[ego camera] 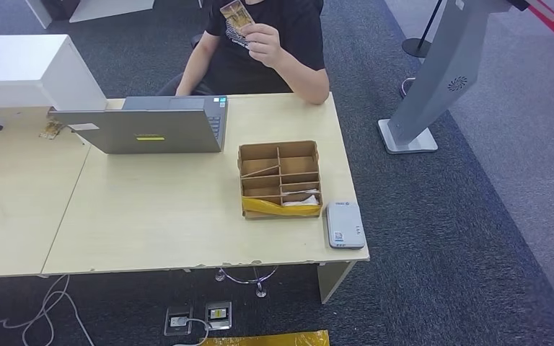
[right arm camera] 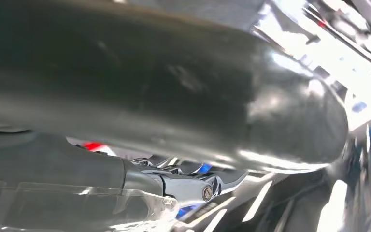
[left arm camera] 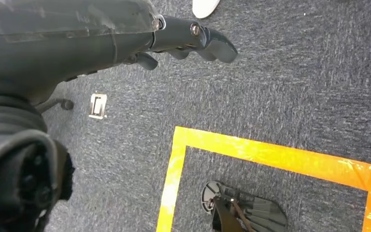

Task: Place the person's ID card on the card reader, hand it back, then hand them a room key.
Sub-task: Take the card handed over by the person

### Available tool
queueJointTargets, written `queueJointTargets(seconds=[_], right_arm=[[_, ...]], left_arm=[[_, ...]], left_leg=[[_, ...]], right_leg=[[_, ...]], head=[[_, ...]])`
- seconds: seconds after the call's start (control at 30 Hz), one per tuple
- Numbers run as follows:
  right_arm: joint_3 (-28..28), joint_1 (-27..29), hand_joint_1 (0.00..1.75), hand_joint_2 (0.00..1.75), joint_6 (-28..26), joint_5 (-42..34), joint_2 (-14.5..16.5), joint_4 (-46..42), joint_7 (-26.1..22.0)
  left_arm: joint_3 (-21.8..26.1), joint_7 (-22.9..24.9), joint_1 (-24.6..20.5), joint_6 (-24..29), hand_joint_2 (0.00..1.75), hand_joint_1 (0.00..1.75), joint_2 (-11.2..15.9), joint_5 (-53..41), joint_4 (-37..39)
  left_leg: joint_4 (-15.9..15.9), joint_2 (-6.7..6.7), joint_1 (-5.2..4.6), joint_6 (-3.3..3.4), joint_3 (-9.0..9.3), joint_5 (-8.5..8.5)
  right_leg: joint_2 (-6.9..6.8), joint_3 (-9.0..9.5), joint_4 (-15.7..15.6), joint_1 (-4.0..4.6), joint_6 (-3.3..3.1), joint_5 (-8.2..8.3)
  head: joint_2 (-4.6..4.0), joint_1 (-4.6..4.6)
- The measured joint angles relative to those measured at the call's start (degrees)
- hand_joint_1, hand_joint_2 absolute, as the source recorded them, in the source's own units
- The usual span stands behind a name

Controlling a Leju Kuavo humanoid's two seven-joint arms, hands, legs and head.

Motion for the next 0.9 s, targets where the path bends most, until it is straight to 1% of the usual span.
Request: queueJointTargets(seconds=[0.1, 0.23, 0.3, 0.37, 0.5, 0.67, 0.8, 0.9], right_arm=[[7.98, -6.33, 0.0, 0.0, 4.52, 2.51, -3.62, -0.68, 4.16], [18.04, -14.07, 0.0, 0.0, 11.55, 4.93, -6.87, -0.81, 7.1], [22.03, -16.85, 0.0, 0.87, 15.35, 5.3, -7.69, -0.59, 7.55], [25.39, -19.08, 0.0, 1.75, 18.61, 5.25, -7.87, 0.14, 7.75], [31.21, -22.56, 0.0, 1.75, 23.8, 7.2, -7.14, 2.84, 7.96], [37.03, -26.3, 0.0, 1.75, 26.49, 10.97, -4.81, 7.18, 7.99], [40.52, -28.93, 0.0, 1.75, 27.8, 20.46, -2.22, 11.33, 7.99], [42.46, -29.91, 0.0, 1.75, 27.82, 25.39, -0.08, 14.25, 7.99]], left_arm=[[-0.01, -0.13, 0.02, -0.19, 0.0, 0.0, 0.0, 0.02, -0.02], [-0.01, -0.35, 0.05, -0.25, 0.0, 0.0, -0.01, 0.1, -0.02], [-0.01, -0.36, 0.05, -0.28, 0.0, 0.0, -0.05, 0.03, -0.02], [-0.01, -0.36, 0.06, -0.35, 0.0, 0.0, -0.11, -0.17, -0.02], [-0.01, -0.37, 0.02, -0.44, 0.0, 0.0, -0.34, -0.76, -0.02], [-0.02, -0.36, 0.02, -0.55, 0.0, 0.0, -0.55, -1.09, -0.02], [-0.05, -0.37, -0.01, -0.52, 0.0, 0.0, -0.68, -1.09, -0.02], [-0.06, -0.32, 0.0, -0.46, 0.0, 0.0, -0.83, -1.09, -0.02]], left_leg=[[0.0, -0.15, 0.01, 0.0, -0.02, 0.0], [0.0, -0.17, 0.01, 0.0, -0.06, 0.0], [0.0, -0.19, 0.02, 0.0, -0.07, 0.0], [0.0, -0.19, 0.02, 0.0, -0.08, 0.0], [0.0, -0.19, 0.02, 0.0, -0.1, 0.0], [0.0, -0.2, 0.04, 0.0, -0.11, 0.0], [0.0, -0.2, 0.08, -0.01, -0.11, 0.01], [0.0, -0.2, 0.08, -0.01, -0.12, 0.01]], right_leg=[[-0.14, -0.01, -0.01, 0.01, -0.01, -0.01], [-0.17, -0.04, -0.01, 0.02, -0.02, -0.03], [-0.18, -0.04, -0.01, 0.02, -0.02, -0.04], [-0.18, -0.05, -0.01, 0.03, -0.02, -0.04], [-0.18, -0.05, -0.01, 0.03, -0.03, -0.04], [-0.18, -0.06, 0.0, 0.05, -0.03, -0.04], [-0.18, -0.06, 0.0, 0.09, -0.03, -0.04], [-0.18, -0.06, 0.0, 0.09, -0.03, -0.04]], head=[[0.0, 0.01], [0.0, -0.01], [0.0, 0.01], [0.0, 0.0], [0.0, 0.01], [0.0, 0.0], [0.0, 0.01], [0.0, 0.0]])
